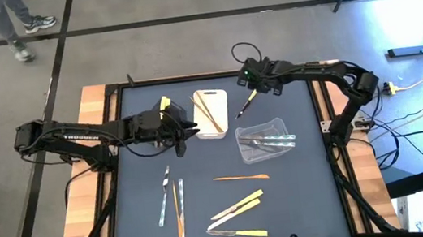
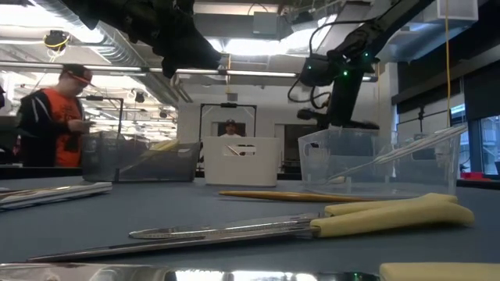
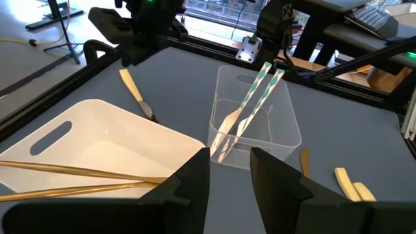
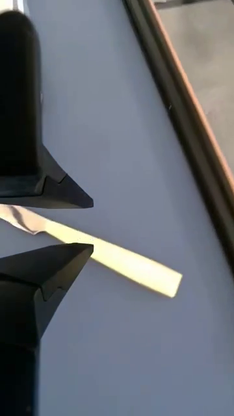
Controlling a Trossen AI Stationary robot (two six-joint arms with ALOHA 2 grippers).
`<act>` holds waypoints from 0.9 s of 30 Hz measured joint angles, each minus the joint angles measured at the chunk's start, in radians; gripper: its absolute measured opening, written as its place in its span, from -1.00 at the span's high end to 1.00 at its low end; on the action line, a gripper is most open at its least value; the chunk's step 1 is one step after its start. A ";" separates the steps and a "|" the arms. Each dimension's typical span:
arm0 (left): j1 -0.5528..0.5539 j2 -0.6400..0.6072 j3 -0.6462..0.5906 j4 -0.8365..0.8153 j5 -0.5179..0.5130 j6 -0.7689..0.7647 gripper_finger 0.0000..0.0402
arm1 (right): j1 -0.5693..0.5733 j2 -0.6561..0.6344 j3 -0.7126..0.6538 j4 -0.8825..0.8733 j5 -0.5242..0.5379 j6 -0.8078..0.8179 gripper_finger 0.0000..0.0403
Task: Sort silverware by color (type)
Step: Put the yellow knife into the black bin
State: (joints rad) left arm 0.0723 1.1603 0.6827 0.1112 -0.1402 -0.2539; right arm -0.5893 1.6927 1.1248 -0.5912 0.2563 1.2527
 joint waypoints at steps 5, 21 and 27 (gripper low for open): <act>0.000 0.000 0.000 -0.007 0.000 0.000 0.49 | 0.001 0.021 0.000 -0.062 -0.026 0.069 0.59; 0.000 0.000 0.000 -0.028 0.000 0.002 0.49 | 0.001 0.099 0.000 -0.037 -0.111 0.187 0.59; 0.000 0.000 0.001 -0.033 0.000 0.002 0.49 | 0.001 0.107 0.000 0.020 -0.116 0.196 0.59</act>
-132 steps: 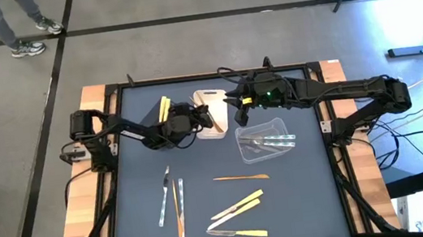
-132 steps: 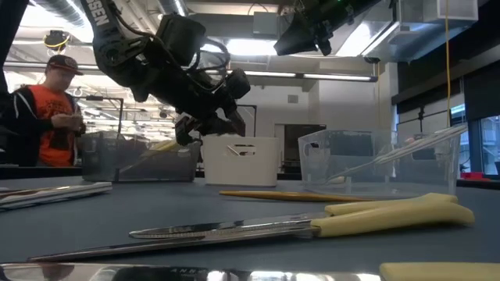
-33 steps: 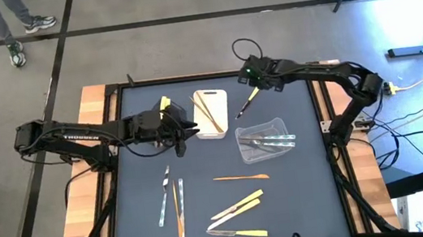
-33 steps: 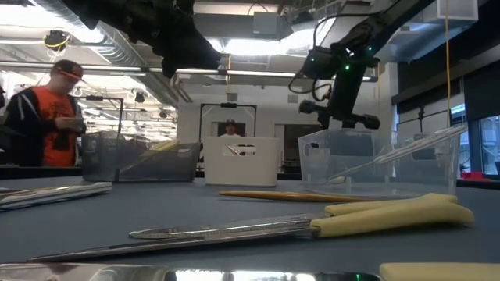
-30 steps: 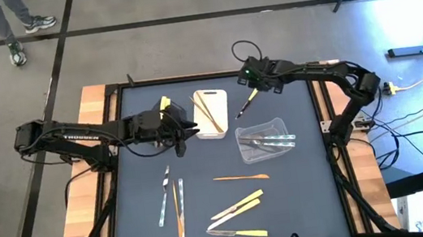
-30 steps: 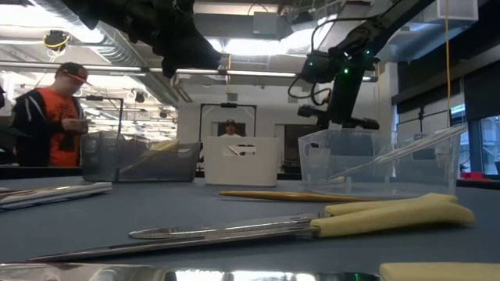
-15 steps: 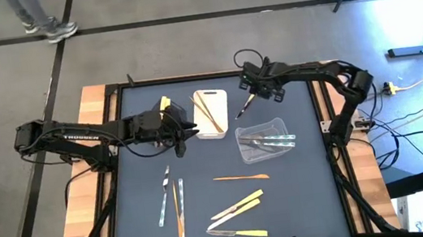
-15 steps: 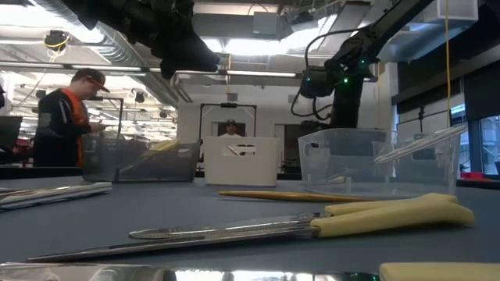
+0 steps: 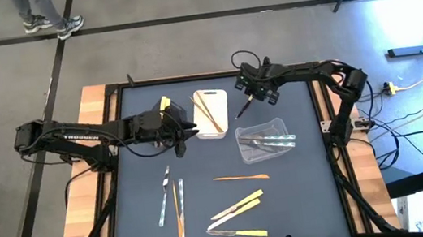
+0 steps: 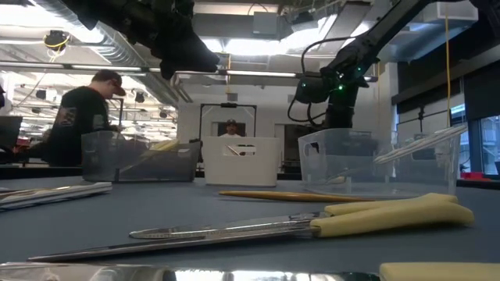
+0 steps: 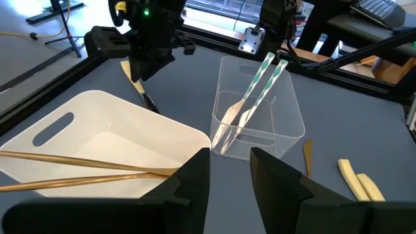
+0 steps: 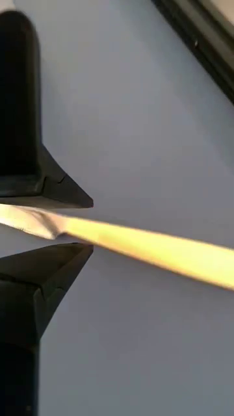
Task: Sort silverware by color (type)
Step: Put the yellow knife into the black bin
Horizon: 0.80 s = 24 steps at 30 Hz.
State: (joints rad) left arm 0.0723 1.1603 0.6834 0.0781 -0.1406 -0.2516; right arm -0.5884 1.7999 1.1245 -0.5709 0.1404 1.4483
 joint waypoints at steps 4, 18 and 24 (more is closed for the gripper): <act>0.000 0.000 0.000 -0.002 0.000 0.000 0.49 | 0.000 0.002 0.000 -0.006 0.002 0.013 0.59; 0.000 0.000 0.000 -0.003 0.000 0.000 0.49 | 0.000 0.020 0.000 -0.004 0.008 0.041 0.59; 0.000 0.000 0.000 -0.004 0.000 0.000 0.49 | 0.000 0.061 0.000 0.003 0.005 0.048 0.59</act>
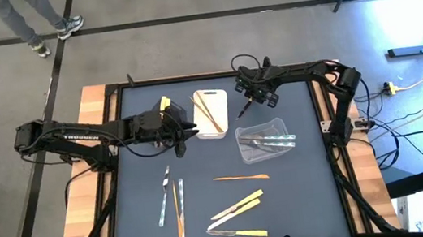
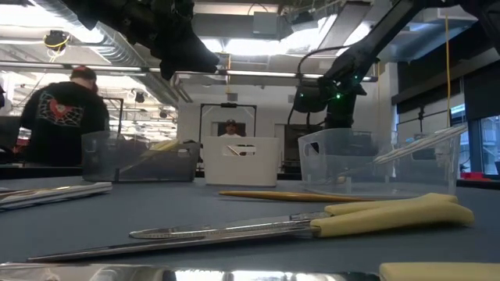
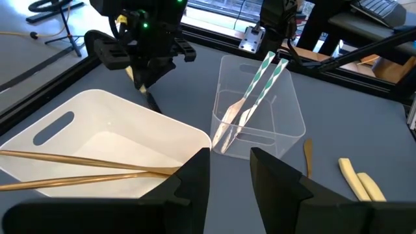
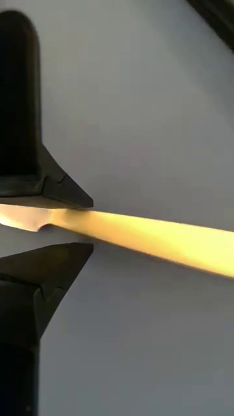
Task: Sort silverware by color (type)
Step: Put the yellow knife into the black bin
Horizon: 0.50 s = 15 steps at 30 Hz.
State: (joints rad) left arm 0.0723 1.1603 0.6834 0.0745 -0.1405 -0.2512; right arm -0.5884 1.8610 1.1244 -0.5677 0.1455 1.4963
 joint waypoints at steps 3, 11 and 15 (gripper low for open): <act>0.000 0.000 0.000 0.000 0.000 0.000 0.49 | 0.000 0.018 0.002 -0.002 -0.001 0.000 0.59; 0.000 0.000 0.000 0.000 0.000 0.000 0.49 | 0.000 0.031 0.004 -0.006 -0.008 -0.008 0.59; 0.000 0.000 0.000 0.000 0.000 0.000 0.49 | 0.000 0.032 0.004 -0.006 -0.011 -0.008 0.59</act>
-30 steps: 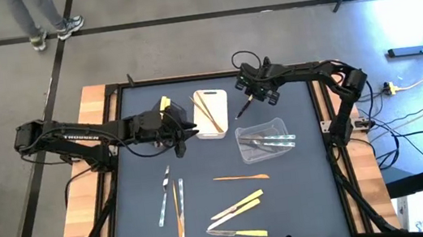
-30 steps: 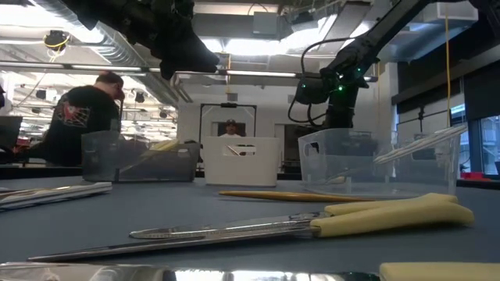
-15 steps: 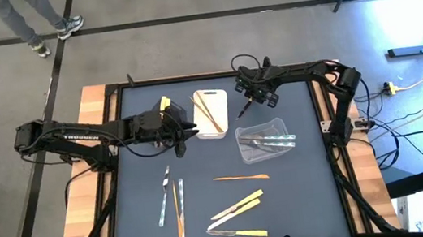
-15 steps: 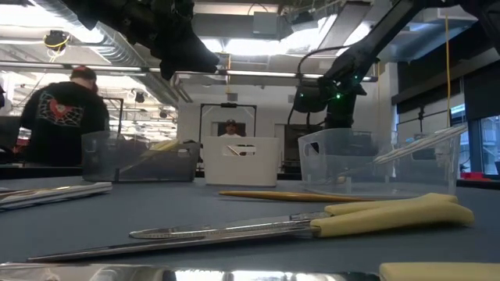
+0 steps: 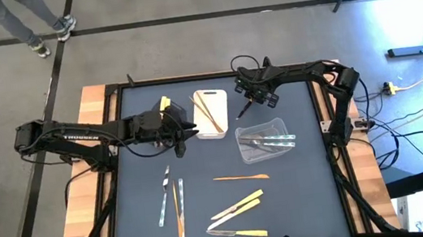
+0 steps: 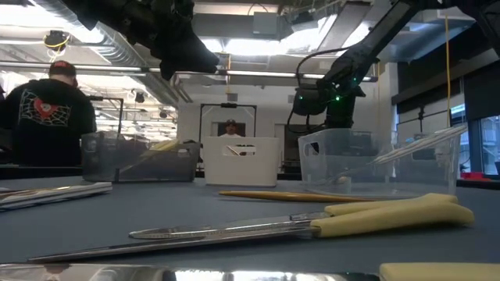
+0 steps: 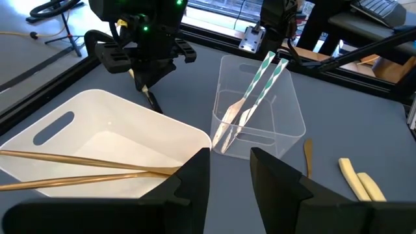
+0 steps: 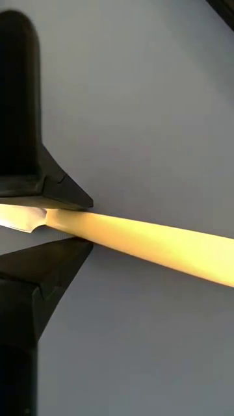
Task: Sort silverware by color (type)
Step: Put the yellow knife into the black bin
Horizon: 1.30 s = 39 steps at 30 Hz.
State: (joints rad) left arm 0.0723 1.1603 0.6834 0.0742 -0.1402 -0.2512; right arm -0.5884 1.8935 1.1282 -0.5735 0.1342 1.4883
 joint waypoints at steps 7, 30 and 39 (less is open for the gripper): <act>0.000 0.000 0.000 0.000 0.000 0.000 0.49 | 0.000 0.001 -0.001 -0.003 -0.011 0.000 0.66; 0.000 -0.037 -0.001 -0.049 0.002 0.000 0.49 | 0.000 -0.005 -0.003 -0.001 -0.004 -0.143 0.97; 0.000 -0.135 -0.001 -0.124 0.001 0.000 0.49 | 0.000 -0.039 -0.008 0.007 0.033 -0.220 0.97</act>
State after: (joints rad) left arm 0.0723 1.0255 0.6827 -0.0498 -0.1391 -0.2512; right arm -0.5880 1.8540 1.1202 -0.5667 0.1673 1.2681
